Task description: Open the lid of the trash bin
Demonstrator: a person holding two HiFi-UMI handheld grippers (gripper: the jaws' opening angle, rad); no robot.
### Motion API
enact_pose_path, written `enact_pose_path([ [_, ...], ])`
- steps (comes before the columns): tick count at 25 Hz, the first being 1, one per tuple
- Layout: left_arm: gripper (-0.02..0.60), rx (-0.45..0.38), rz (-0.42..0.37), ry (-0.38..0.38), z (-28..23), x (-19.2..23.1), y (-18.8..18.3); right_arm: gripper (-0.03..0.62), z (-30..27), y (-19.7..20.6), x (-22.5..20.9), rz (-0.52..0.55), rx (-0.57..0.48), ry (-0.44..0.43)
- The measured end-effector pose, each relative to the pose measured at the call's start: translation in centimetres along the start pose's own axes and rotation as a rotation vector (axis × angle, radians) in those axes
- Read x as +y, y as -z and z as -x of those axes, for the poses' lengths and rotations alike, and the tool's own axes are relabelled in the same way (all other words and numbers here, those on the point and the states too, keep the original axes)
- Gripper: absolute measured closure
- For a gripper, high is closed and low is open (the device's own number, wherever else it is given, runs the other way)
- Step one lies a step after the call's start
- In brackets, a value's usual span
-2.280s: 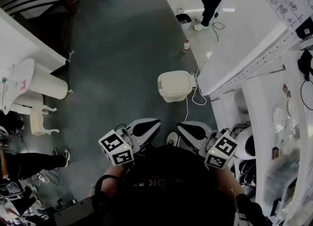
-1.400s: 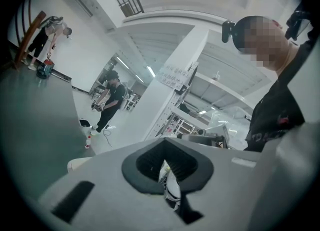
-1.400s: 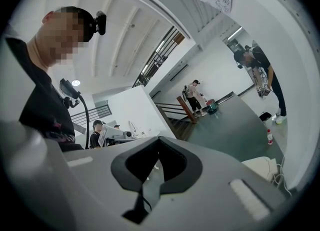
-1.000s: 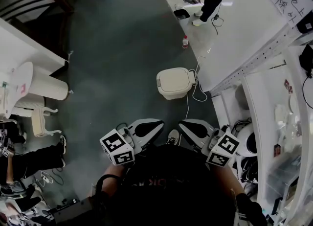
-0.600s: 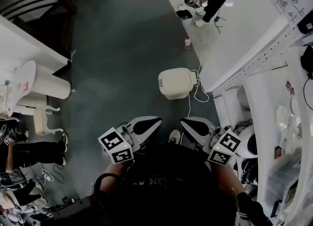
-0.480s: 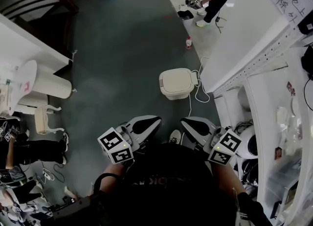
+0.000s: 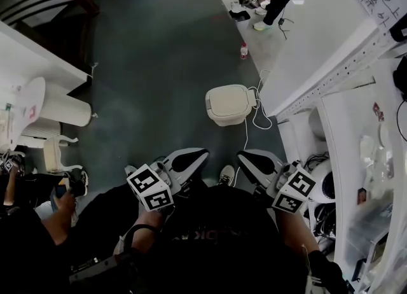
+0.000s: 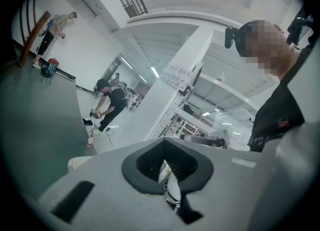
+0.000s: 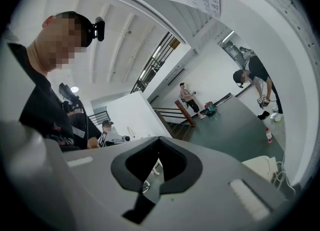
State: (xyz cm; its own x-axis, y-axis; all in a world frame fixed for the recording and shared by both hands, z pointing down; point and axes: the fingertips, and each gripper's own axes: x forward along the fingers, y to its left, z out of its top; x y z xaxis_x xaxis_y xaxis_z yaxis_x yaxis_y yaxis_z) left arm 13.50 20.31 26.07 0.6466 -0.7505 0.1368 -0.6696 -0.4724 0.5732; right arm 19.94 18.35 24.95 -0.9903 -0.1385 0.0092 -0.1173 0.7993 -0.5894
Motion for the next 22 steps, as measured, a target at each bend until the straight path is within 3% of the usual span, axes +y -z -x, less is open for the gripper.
enact_pose_path([
  [12,0.58,0.006,-0.012,0.04,0.9,2.7,-2.5,0.586,-3.0,-1.3,-0.4,0.008,-0.029,0.052],
  [22,0.58,0.037,0.029,0.065,1.9,8.6,-4.9,0.586,-8.6,-2.3,-2.1,-0.002,-0.027,0.124],
])
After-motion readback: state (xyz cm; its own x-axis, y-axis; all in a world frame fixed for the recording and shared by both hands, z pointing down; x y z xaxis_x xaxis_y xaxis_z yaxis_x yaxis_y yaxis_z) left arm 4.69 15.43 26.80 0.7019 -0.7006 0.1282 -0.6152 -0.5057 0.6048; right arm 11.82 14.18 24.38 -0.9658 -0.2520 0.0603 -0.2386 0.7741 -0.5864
